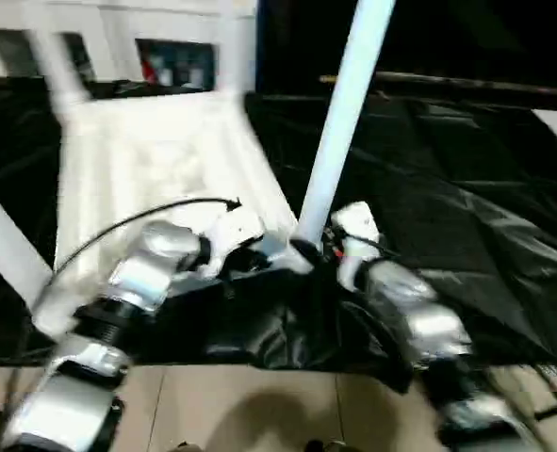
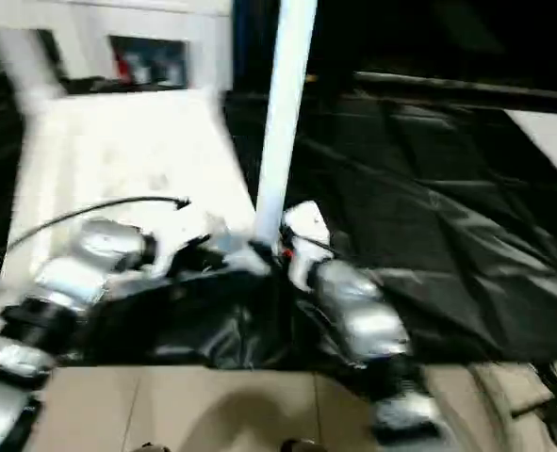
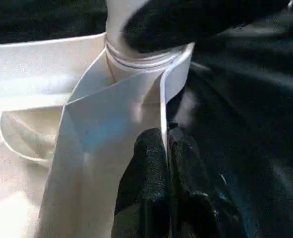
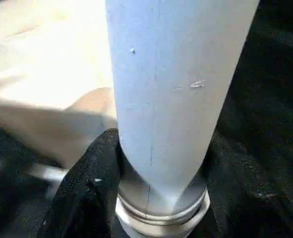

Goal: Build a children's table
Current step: Rotate leg to tighten

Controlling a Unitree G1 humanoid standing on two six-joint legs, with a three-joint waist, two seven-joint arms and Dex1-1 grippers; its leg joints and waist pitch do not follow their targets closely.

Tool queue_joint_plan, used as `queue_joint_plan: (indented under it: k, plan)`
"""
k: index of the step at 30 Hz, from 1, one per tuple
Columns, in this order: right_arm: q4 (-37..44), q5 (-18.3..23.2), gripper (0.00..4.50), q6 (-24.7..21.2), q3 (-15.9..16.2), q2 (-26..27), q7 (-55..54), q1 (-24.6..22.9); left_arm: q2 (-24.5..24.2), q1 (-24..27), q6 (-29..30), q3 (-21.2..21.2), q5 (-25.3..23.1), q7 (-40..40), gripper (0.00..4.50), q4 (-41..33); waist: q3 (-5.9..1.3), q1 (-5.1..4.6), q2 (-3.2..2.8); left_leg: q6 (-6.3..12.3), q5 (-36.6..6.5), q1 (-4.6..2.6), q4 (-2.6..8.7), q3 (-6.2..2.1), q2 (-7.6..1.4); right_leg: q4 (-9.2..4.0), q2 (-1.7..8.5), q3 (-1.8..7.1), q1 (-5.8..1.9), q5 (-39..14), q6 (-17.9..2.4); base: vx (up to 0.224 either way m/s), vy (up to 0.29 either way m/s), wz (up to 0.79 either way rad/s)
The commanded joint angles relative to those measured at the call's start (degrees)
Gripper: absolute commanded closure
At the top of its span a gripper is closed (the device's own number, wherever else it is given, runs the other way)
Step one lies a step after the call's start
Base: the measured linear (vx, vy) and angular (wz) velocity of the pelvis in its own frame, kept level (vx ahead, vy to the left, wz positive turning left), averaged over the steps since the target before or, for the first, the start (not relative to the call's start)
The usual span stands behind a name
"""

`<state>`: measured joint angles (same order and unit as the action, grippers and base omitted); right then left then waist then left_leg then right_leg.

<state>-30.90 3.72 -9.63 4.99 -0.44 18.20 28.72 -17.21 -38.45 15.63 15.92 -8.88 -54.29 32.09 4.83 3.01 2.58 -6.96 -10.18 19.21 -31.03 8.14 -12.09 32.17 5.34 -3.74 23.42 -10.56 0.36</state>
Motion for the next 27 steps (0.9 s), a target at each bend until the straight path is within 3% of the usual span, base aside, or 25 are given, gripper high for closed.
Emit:
queue_joint_plan:
  k: [1, 2, 3, 4, 5, 6, 7, 9, 10, 11, 12, 13, 14, 15, 16, 17, 18, 19, 20, 22, 23, 24, 25, 26, 27]
  plan:
    - [-8.27, -1.93, 2.44, -2.03, -0.23, 1.72, -5.8, -0.63, 4.15, 1.58, 1.49, 3.74, -0.05, -0.09, 4.5, 0.4, -1.21, -0.43, -1.22, -0.96, -34.09, -0.62, 4.92, -0.77, 0.02, -6.94, 2.41, -0.39, -1.34, -41.8, -1.31, -0.062, 0.048, -0.13]
    - [-8.79, -1.44, 2.44, -1.3, -0.12, 3.33, -5.83, -0.09, 5.3, 1.47, 1.9, 3.97, -0.24, 0.7, 4.5, 0.26, -1.18, -0.83, -1.61, -0.48, -36.7, -0.47, 5.51, -1.26, -0.28, -7.12, 2.21, -1.31, -2.14, -38.96, -1.48, -0.055, 0.054, -0.13]
    - [-8.84, -1.37, 2.44, -1.12, -0.05, 3.65, -5.77, 0.0, 5.53, 1.45, 1.95, 4.02, -0.26, 0.82, 4.5, 0.22, -1.09, -0.91, -1.89, -0.3, -38.21, -0.64, 5.78, -1.39, -0.48, -7.31, 2.06, -1.65, -2.33, -37.57, -1.58, -0.055, 0.041, -0.05]
    - [-8.49, -1.55, 2.1, -0.24, 0.61, 4.41, -4.48, 0.08, 6.12, 1.37, 1.87, 4.16, -0.32, 1.0, 4.5, 0.05, -1.05, -1.12, -1.98, 0.11, -40.76, -1.06, 6.29, -1.63, -0.93, -7.24, 2.0, -2.17, -2.71, -33.53, -2.46, -0.055, 0.041, -0.05]
    - [-7.99, -1.7, 1.89, 0.33, 1.17, 4.38, -3.26, -0.01, 6.16, 1.28, 1.62, 4.25, -0.32, 0.84, 4.5, 0.03, -0.75, -1.02, -2.19, 0.42, -42.83, -0.98, 6.81, -1.72, -1.18, -6.99, 1.92, -2.46, -3.15, -31.7, -2.78, 0.0, 0.0, 0.0]
    - [-7.62, -1.54, 1.76, 0.57, 1.32, 4.27, -2.33, -0.09, 6.07, 1.21, 1.52, 4.3, -0.36, 0.72, 4.5, 0.02, -0.57, -0.89, -2.41, 0.38, -43.83, -1.11, 7.08, -1.67, -1.29, -6.9, 1.91, -2.46, -3.06, -31.74, -2.9, 0.0, 0.0, 0.0]
    - [-6.82, -1.2, 1.76, 0.94, 1.61, 3.66, -0.28, -0.23, 5.54, 1.11, 0.78, 4.4, -0.34, 0.06, 4.5, 0.07, -0.41, -0.92, -2.22, 0.33, -44.44, -1.37, 7.06, -1.59, -1.14, -7.16, 2.04, -2.44, -2.78, -33.43, -2.66, 0.0, 0.0, 0.0]
    - [-6.71, -1.18, 1.56, 1.6, 1.9, 2.94, 0.99, -0.07, 4.84, 1.17, 0.53, 4.49, -0.38, -0.45, 4.5, -0.05, -0.35, -0.82, -2.14, 0.47, -41.76, -2.03, 6.01, -1.36, -0.39, -8.82, 2.81, -3.07, -2.2, -38.89, -1.35, 0.0, 0.0, 0.0]
    - [-6.54, -1.38, 1.56, 1.85, 2.23, 2.41, 1.76, -0.02, 4.37, 1.25, 0.42, 4.58, -0.42, -0.87, 4.5, -0.13, -0.35, -0.82, -2.14, 0.47, -41.76, -2.03, 6.01, -1.36, -0.39, -8.82, 2.81, -3.07, -2.2, -38.89, -1.35, 0.0, 0.0, 0.0]
    - [-6.56, -1.45, 1.31, 2.44, 2.62, 1.7, 2.74, 0.15, 3.77, 1.43, 0.08, 4.73, -0.32, -1.53, 4.5, -0.33, -0.26, -0.87, -2.41, 0.59, -42.11, -1.04, 6.57, -1.71, -0.74, -8.45, 2.69, -4.09, -3.3, -38.62, -0.25, 0.0, 0.0, 0.0]
    - [-6.39, -1.39, 1.31, 2.89, 2.9, 1.03, 3.76, 0.23, 3.25, 1.57, 0.07, 4.83, -0.24, -2.06, 4.5, -0.5, -0.33, -0.82, -2.41, 0.65, -42.91, -0.43, 7.04, -1.82, -1.12, -7.55, 2.66, -3.93, -3.95, -37.02, -0.25, 0.0, 0.0, 0.0]
    - [-5.66, -1.06, 1.31, 3.31, 2.91, -0.28, 5.69, 0.25, 2.31, 1.83, -0.6, 4.96, -0.34, -3.16, 4.5, -0.7, -0.34, -0.24, -2.53, 0.9, -45.03, 0.61, 8.4, -1.77, -2.11, -4.89, 2.5, -2.86, -4.84, -33.5, -1.04, 0.0, 0.0, 0.0]
    - [-4.11, -0.6, 1.31, 3.45, 2.96, -2.19, 8.58, 0.08, 1.27, 2.09, -0.95, 4.95, -0.34, -4.46, 4.5, -0.85, -0.15, 0.42, -2.33, 0.65, -44.9, -0.44, 8.23, -1.11, -1.79, -5.31, 2.62, -1.79, -3.41, -35.68, -1.45, -0.01, -0.066, 0.11]
    - [-3.92, -0.6, 1.31, 3.48, 2.94, -2.41, 8.97, 0.05, 1.16, 2.11, -0.95, 4.94, -0.35, -4.59, 4.5, -0.86, -0.7, 0.6, -1.04, 0.85, -34.28, -2.94, 4.77, -0.21, 0.71, -9.01, 4.74, -1.28, -0.6, -44.08, -1.68, 0.045, -0.059, 0.17]
    - [-3.54, -0.58, 1.31, 3.55, 2.91, -2.87, 9.77, -0.01, 0.94, 2.16, -0.95, 4.92, -0.36, -4.86, 4.5, -0.89, -0.7, 0.6, -1.04, 0.85, -34.28, -2.94, 4.77, -0.21, 0.71, -9.01, 4.74, -1.28, -0.6, -44.08, -1.68, 0.045, -0.059, 0.17]
    - [-1.11, -0.05, 1.31, 3.71, 3.18, -5.35, 13.94, -0.75, -0.13, 2.2, -2.62, 5.05, -0.21, -6.56, 4.5, -0.57, -1.06, 1.54, -1.03, 2.06, -20.66, 0.3, 5.07, -0.45, 0.72, -8.14, 5.23, -0.79, -3.59, -43.27, -1.85, 0.092, -0.04, -0.03]
    - [0.09, 0.4, 1.31, 3.67, 3.3, -6.42, 16.13, -1.17, -0.54, 2.19, -2.97, 5.07, -0.02, -7.4, 4.5, -0.48, -1.65, 2.06, -1.13, 2.13, -15.85, 0.87, 5.47, -0.26, -0.04, -7.03, 4.59, -0.31, -3.52, -35.77, -3.13, 0.09, -0.032, -0.1]
    - [1.54, 1.04, 1.31, 3.44, 3.59, -7.62, 18.69, -1.73, -0.99, 2.19, -3.36, 5.15, 0.2, -8.42, 4.5, -0.46, -2.09, 2.3, -1.26, 2.12, -13.44, 0.67, 5.28, -0.04, -0.37, -6.05, 4.33, -0.01, -3.23, -29.7, -4.92, 0.09, -0.032, -0.1]
    - [3.18, 1.7, 1.31, 3.35, 4.03, -9.15, 21.77, -2.48, -1.53, 2.25, -4.28, 5.36, 0.66, -10.2, 4.5, -0.61, -1.99, 2.61, -1.16, 2.5, -9.6, 0.8, 5.05, 0.56, -0.5, -4.54, 3.25, 0.32, -3.04, -18.56, -8.09, 0.067, -0.026, 0.06]
    - [5.29, 2.5, 1.31, 3.17, 4.77, -11.33, 25.71, -3.52, -2.23, 2.33, -4.94, 5.65, 1.13, -12.25, 4.5, -1.03, -1.66, 2.8, -0.97, 3.57, -11.24, 0.56, 4.89, 1.12, -0.33, -4.32, 2.63, 0.49, -2.66, -15.96, -9.79, 0.058, -0.024, 0.14]
    - [8.28, 3.69, 1.31, 2.94, 6.19, -15.05, 31.98, -5.05, -3.35, 2.46, -5.62, 6.21, 2.03, -15.74, 4.5, -1.85, -1.12, 2.61, -0.62, 3.76, -19.91, 0.1, 4.68, 1.47, -0.38, -4.77, 2.41, 1.04, -1.69, -25.19, -9.71, 0.066, -0.018, 0.17]
    - [9.3, 4.09, 1.31, 2.75, 6.73, -16.42, 34.21, -5.56, -3.74, 2.48, -5.65, 6.41, 2.38, -17.03, 4.5, -2.14, -1.5, 2.66, -0.76, 3.68, -20.64, 0.05, 4.57, 1.42, -0.52, -4.47, 2.67, 1.31, -1.67, -25.94, -9.69, 0.1, -0.011, 0.15]
    - [9.95, 4.36, 1.31, 2.68, 7.04, -17.27, 35.69, -5.86, -3.98, 2.46, -5.75, 6.54, 2.56, -17.75, 4.5, -2.26, -2.31, 2.83, -0.94, 4.03, -18.18, 0.12, 4.4, 1.53, -0.78, -3.72, 2.64, 1.62, -1.85, -20.95, -11.0, 0.1, -0.011, 0.15]
    - [11.75, 5.14, 1.31, 2.43, 7.83, -19.53, 39.61, -6.63, -4.69, 2.43, -6.12, 6.9, 3.06, -19.81, 4.5, -2.62, -2.57, 2.86, -0.93, 4.25, -16.01, 0.22, 4.16, 1.67, -0.75, -3.24, 2.44, 1.68, -2.01, -16.59, -12.13, 0.111, -0.015, 0.12]
    - [12.1, 5.3, 1.31, 2.35, 7.92, -19.95, 40.37, -6.76, -4.81, 2.4, -6.25, 6.96, 3.15, -20.19, 4.5, -2.64, -2.72, 3.04, -0.85, 5.27, -11.54, 0.57, 3.57, 2.04, -0.56, -2.29, 1.97, 1.76, -2.29, -8.65, -13.97, 0.091, -0.016, 0.09]
